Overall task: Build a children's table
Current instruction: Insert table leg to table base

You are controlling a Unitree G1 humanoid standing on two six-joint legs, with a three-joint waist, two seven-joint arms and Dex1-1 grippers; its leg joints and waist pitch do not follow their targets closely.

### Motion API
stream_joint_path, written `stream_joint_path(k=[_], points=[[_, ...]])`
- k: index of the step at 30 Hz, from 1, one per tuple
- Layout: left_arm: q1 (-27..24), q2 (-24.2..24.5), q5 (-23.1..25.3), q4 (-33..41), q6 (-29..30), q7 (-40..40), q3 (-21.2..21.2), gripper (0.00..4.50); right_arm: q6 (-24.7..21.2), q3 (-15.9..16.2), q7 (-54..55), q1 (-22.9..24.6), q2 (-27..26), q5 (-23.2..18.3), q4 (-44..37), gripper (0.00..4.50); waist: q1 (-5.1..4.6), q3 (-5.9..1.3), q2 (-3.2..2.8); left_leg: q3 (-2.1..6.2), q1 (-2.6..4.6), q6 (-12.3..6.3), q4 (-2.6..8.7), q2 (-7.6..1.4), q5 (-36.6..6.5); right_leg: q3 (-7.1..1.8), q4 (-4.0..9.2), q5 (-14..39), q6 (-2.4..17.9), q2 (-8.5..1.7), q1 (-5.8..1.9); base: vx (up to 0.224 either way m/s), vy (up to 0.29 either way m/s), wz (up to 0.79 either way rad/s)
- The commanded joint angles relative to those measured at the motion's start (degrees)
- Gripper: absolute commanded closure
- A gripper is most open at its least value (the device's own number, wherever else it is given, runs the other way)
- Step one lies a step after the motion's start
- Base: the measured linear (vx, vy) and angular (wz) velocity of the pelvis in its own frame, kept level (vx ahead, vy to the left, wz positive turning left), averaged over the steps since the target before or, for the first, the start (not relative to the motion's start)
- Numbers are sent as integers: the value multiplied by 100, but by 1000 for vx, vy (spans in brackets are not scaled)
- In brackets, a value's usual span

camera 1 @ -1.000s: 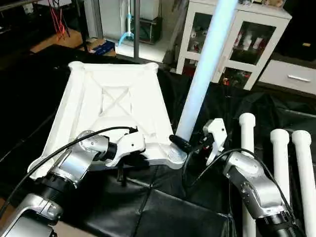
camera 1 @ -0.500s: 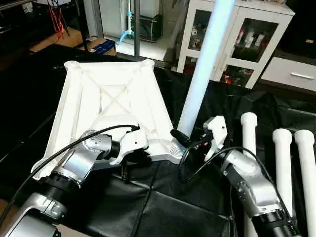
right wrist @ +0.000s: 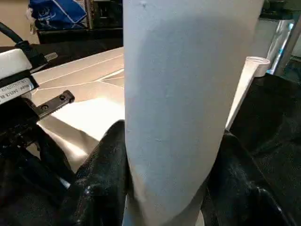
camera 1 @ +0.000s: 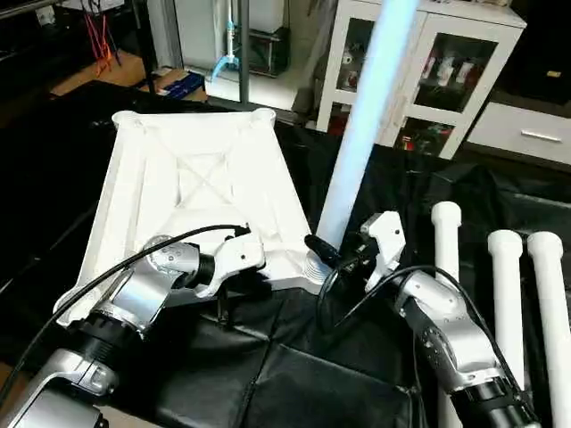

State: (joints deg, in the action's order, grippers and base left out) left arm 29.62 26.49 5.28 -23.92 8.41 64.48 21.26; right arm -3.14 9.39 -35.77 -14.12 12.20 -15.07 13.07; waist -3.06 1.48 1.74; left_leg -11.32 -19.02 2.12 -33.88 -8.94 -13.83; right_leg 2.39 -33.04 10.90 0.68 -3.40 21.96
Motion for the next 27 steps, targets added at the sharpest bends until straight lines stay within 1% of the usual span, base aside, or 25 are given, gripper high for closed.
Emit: stream_joint_path(k=[1,3,4,5,6,7,8,9,10,11,12,14,15,16,17,18,19,20,21,22,24,25,26,27], points=[[65,-24,-155,155,-43,281,75,450,-1021,0,260,386,267,453,1047,266,20,-85,-133,334,-13,242,600,-504,-2550,-338,499,2577,1012,-548,-8,0,0,0],[69,-25,-166,157,-37,305,79,450,-1087,35,197,408,290,435,1020,266,18,-82,-139,339,-13,246,604,-504,-2598,-339,508,2634,984,-548,-1,0,0,0],[83,-22,-180,149,-41,348,86,450,-1177,152,28,431,362,439,1007,266,22,-90,-154,342,-5,248,607,-507,-2591,-336,501,2569,988,-540,-4,0,0,0],[83,-19,-192,158,-36,371,88,450,-1227,191,-41,432,386,429,1005,266,21,-90,-145,336,-7,246,608,-509,-2575,-336,500,2510,992,-535,-5,0,0,0],[83,-16,-212,170,-29,413,91,450,-1315,255,-159,426,428,410,1005,266,29,-98,-163,329,0,242,604,-506,-2530,-336,485,2370,1038,-531,-8,0,0,0],[80,-5,-236,203,-17,472,95,450,-1412,370,-405,380,516,386,1007,266,22,-107,-154,325,-15,231,605,-511,-2417,-333,462,2140,1102,-527,-32,0,0,0],[80,-5,-237,205,-17,475,95,450,-1417,375,-417,377,520,384,1008,266,23,-117,-163,313,-24,214,602,-512,-2295,-332,443,1900,1180,-527,-56,0,0,0],[82,-2,-246,215,-13,498,95,450,-1489,413,-541,338,566,347,996,266,25,-123,-157,304,-29,190,594,-507,-2219,-334,435,1786,1218,-528,-66,0,0,0],[85,4,-257,233,-17,532,94,450,-1635,469,-773,276,659,255,937,266,40,-127,-156,290,-26,140,583,-504,-2091,-335,432,1677,1272,-539,-81,0,0,0],[87,13,-271,252,-22,568,95,450,-1763,526,-1019,232,769,174,860,266,46,-140,-150,284,-38,77,569,-505,-1910,-336,410,1504,1336,-537,-108,0,0,0],[87,14,-274,255,-23,575,95,450,-1784,537,-1066,224,791,161,847,266,57,-149,-153,279,-35,49,564,-509,-1801,-334,401,1392,1371,-540,-120,0,0,0],[90,20,-283,272,-24,598,97,450,-1886,585,-1274,185,901,112,789,266,85,-175,-153,249,-41,-54,536,-509,-1390,-329,348,852,1524,-543,-152,0,0,0],[92,27,-286,283,-25,606,94,450,-1966,607,-1396,157,977,82,750,266,90,-175,-152,245,-41,-75,534,-507,-1321,-323,337,760,1552,-539,-161,0,0,0],[93,33,-290,289,-23,614,89,450,-2042,622,-1508,141,1040,52,711,266,109,-184,-146,241,-43,-132,521,-507,-1188,-319,320,586,1606,-546,-195,0,0,0],[90,40,-295,296,-32,621,82,450,-2140,655,-1688,120,1151,14,662,266,125,-188,-123,224,-37,-191,506,-511,-1091,-315,313,486,1644,-549,-189,0,0,0],[88,48,-301,300,-39,631,76,450,-2221,687,-1842,107,1241,-21,619,266,125,-188,-123,224,-37,-191,506,-511,-1091,-315,313,486,1644,-549,-189,0,0,0],[82,55,-311,308,-41,643,67,450,-2311,720,-1985,98,1327,-60,570,266,174,-190,-136,222,-17,-246,499,-521,-994,-309,302,424,1671,-551,-201,0,0,0],[70,58,-324,324,-42,647,56,450,-2372,745,-2078,103,1391,-86,521,266,203,-189,-115,214,-11,-258,499,-525,-966,-304,297,429,1666,-546,-199,0,0,0],[52,63,-347,350,-37,658,37,450,-2476,765,-2205,115,1464,-154,433,266,223,-188,-128,218,-1,-252,500,-528,-953,-304,293,438,1665,-549,-195,0,0,0],[44,66,-355,363,-33,665,29,450,-2521,768,-2253,122,1488,-191,393,266,240,-187,-112,219,-3,-251,502,-529,-924,-303,291,450,1655,-552,-202,0,0,0],[27,72,-388,390,-35,681,4,450,-2607,789,-2343,141,1537,-259,309,266,251,-187,-105,213,8,-241,500,-529,-939,-300,296,496,1648,-552,-195,0,0,0],[20,78,-396,400,-35,681,-3,450,-2571,835,-2341,155,1563,-199,296,266,274,-183,-96,220,9,-213,506,-533,-987,-303,300,637,1618,-559,-191,0,0,0],[4,93,-403,423,-27,678,-14,450,-2462,943,-2336,193,1597,-45,282,266,286,-184,-98,216,12,-177,505,-532,-1033,-302,309,722,1596,-565,-183,0,0,0],[3,93,-404,425,-26,678,-15,450,-2455,948,-2335,195,1598,-37,282,266,284,-181,-99,222,7,-150,512,-534,-1057,-303,309,763,1586,-563,-183,0,0,0]])
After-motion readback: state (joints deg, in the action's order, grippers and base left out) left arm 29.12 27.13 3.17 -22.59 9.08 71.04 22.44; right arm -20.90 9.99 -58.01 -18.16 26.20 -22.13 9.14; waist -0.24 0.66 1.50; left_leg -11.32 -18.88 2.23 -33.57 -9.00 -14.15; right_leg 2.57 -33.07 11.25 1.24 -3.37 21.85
